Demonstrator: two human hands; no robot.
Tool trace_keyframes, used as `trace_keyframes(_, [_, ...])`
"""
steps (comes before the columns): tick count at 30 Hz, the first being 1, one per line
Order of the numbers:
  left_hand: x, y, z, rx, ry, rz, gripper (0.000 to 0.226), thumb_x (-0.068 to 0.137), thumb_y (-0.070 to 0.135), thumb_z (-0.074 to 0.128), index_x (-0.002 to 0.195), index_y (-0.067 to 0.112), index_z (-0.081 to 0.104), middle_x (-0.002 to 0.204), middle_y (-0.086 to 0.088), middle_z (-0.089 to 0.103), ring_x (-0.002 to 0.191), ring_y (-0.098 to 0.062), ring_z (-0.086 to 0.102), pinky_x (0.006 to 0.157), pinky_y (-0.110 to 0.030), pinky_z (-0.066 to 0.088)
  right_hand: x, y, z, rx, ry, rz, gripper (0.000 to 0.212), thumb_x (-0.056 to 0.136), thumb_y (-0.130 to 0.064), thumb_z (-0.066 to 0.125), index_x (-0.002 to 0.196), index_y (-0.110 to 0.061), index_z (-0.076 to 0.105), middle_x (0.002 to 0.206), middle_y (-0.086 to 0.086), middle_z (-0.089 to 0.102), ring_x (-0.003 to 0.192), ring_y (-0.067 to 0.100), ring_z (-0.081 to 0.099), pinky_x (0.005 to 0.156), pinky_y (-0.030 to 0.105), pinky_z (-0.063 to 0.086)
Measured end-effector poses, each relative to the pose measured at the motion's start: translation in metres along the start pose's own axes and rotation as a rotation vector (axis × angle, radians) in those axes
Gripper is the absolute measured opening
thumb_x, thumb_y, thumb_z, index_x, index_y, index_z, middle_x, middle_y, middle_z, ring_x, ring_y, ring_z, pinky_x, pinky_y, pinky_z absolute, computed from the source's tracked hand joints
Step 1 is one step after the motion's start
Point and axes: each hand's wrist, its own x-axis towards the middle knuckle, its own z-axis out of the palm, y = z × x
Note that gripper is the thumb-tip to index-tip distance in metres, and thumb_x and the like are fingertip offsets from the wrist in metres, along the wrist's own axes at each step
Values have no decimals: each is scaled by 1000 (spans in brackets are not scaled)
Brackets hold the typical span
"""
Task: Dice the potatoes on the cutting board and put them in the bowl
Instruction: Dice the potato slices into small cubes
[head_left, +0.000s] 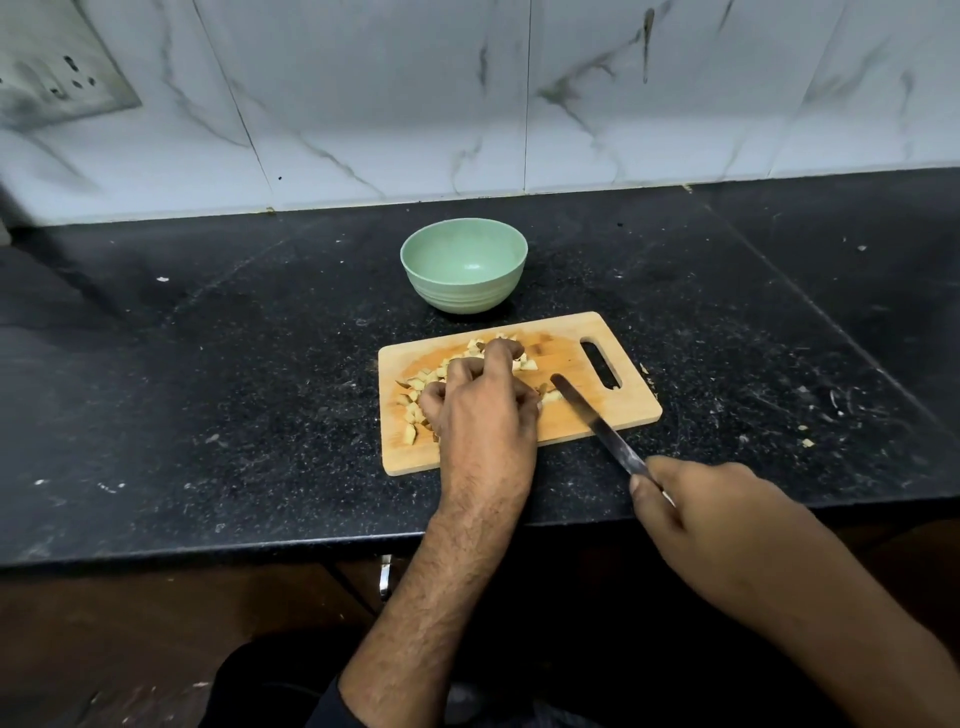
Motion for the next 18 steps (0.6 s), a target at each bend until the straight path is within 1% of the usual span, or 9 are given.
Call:
trace_keyframes(3, [-2, -1, -2, 2, 2, 8, 50, 88, 21, 71, 132, 31, 47, 91, 20, 63, 112, -6, 42, 86, -24, 7, 5, -7, 1, -17, 1, -2, 33, 103, -49, 31, 89, -25, 49, 73, -5, 58, 68, 7, 54, 67, 33, 49])
trace_keyframes(5, [-1, -2, -2, -12, 11, 19, 48, 89, 21, 70, 131, 31, 48, 95, 20, 64, 114, -7, 42, 89, -26, 9, 8, -6, 2, -2, 3, 12, 32, 103, -48, 31, 92, -25, 51, 74, -5, 58, 68, 8, 55, 68, 34, 49])
trace_keyframes(7, [2, -2, -2, -20, -8, 31, 45, 87, 28, 72, 128, 32, 52, 99, 20, 65, 116, -7, 40, 94, -32, 14, 10, -3, 2, 49, 1, 49, 32, 103, -47, 31, 89, -25, 50, 72, -3, 59, 64, 10, 58, 68, 36, 53])
trace_keyframes(9, [5, -2, -1, 7, -49, 51, 44, 84, 40, 75, 124, 34, 57, 104, 20, 65, 118, -7, 37, 96, -35, 17, 12, 2, 2, 94, -12, 91, 34, 104, -45, 30, 84, -25, 48, 69, -1, 61, 57, 12, 60, 67, 35, 56])
trace_keyframes(11, [6, 0, 2, 53, -75, 84, 41, 84, 43, 74, 121, 33, 61, 109, 20, 66, 120, -8, 35, 95, -35, 16, 13, 4, 2, 156, -54, 116, 36, 105, -44, 29, 83, -23, 49, 67, 1, 62, 48, 12, 62, 58, 31, 55])
trace_keyframes(12, [6, 1, 4, 68, -76, 98, 38, 85, 41, 74, 120, 33, 62, 110, 19, 66, 121, -10, 36, 96, -36, 15, 13, 5, 2, 206, -85, 118, 36, 105, -43, 29, 84, -22, 50, 65, 1, 63, 44, 13, 62, 51, 28, 53])
trace_keyframes(14, [8, 3, 7, 81, -77, 105, 35, 87, 36, 72, 120, 31, 62, 110, 17, 67, 123, -12, 36, 96, -36, 13, 14, 6, 6, 317, -139, 110, 36, 105, -41, 31, 85, -19, 51, 59, 2, 62, 40, 18, 62, 43, 27, 48])
trace_keyframes(16, [9, 3, 8, 96, -77, 108, 34, 88, 33, 71, 121, 31, 61, 106, 17, 67, 123, -13, 38, 98, -37, 13, 15, 6, 9, 418, -169, 105, 35, 105, -39, 33, 85, -17, 51, 48, 1, 57, 37, 20, 59, 40, 27, 45])
trace_keyframes(18, [11, 2, 8, 110, -67, 113, 35, 89, 29, 70, 123, 31, 59, 103, 17, 67, 121, -13, 39, 98, -38, 14, 17, 3, 10, 514, -216, 99, 34, 105, -39, 35, 86, -16, 51, 44, 0, 53, 37, 19, 56, 41, 27, 43])
